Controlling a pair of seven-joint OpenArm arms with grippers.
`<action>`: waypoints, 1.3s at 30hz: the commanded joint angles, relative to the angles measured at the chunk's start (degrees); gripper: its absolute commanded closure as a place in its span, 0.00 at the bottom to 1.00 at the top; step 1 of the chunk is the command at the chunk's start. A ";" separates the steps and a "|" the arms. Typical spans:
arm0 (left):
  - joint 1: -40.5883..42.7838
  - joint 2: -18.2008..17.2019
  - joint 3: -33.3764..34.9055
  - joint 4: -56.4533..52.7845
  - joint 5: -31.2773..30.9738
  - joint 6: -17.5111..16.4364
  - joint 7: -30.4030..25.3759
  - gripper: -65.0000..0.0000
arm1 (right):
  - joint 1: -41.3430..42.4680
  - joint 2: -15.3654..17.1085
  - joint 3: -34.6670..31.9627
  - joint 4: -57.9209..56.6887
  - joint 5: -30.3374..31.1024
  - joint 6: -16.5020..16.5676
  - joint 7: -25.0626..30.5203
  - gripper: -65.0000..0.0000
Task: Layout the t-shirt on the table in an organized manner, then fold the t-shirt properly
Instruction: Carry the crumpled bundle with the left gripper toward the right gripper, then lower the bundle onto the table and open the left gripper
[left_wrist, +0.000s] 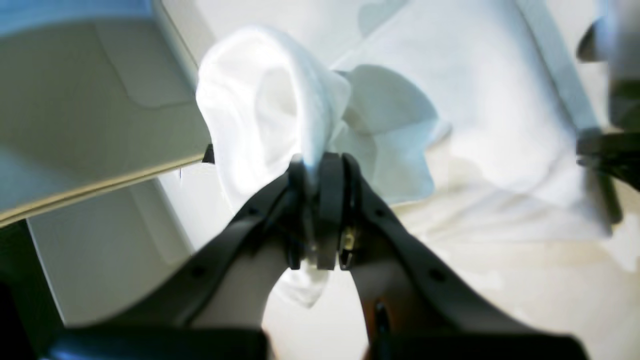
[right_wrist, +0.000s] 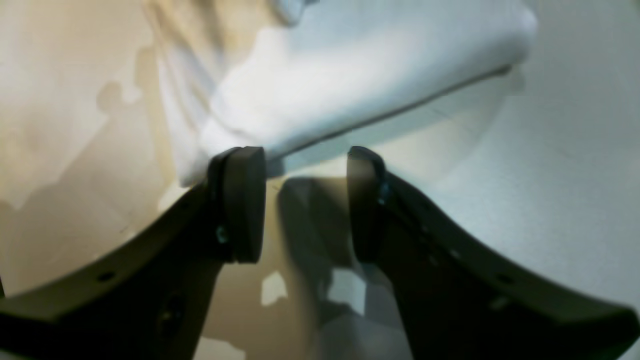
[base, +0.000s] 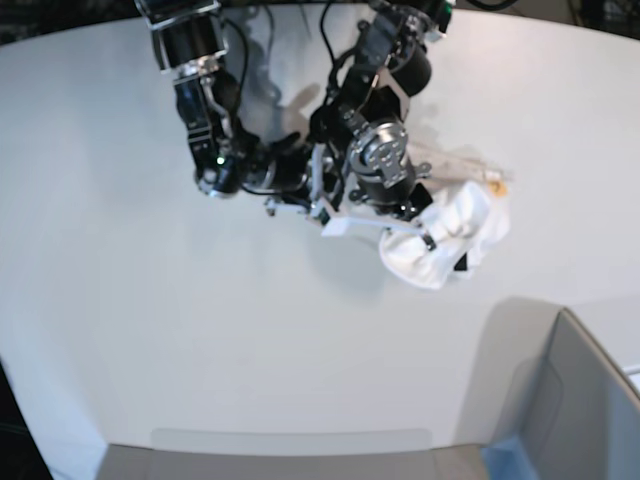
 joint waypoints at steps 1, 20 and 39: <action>-0.83 0.30 0.17 1.02 1.10 0.34 0.52 0.97 | 0.98 -0.61 -0.25 0.72 0.79 0.78 0.52 0.59; 4.18 0.30 6.41 -6.62 0.92 0.34 0.52 0.72 | 0.10 -0.97 0.45 -2.80 0.88 0.78 5.35 0.59; 1.28 -0.05 6.32 -6.54 1.01 0.34 0.52 0.72 | -3.15 4.40 11.53 -1.74 6.33 0.78 6.58 0.59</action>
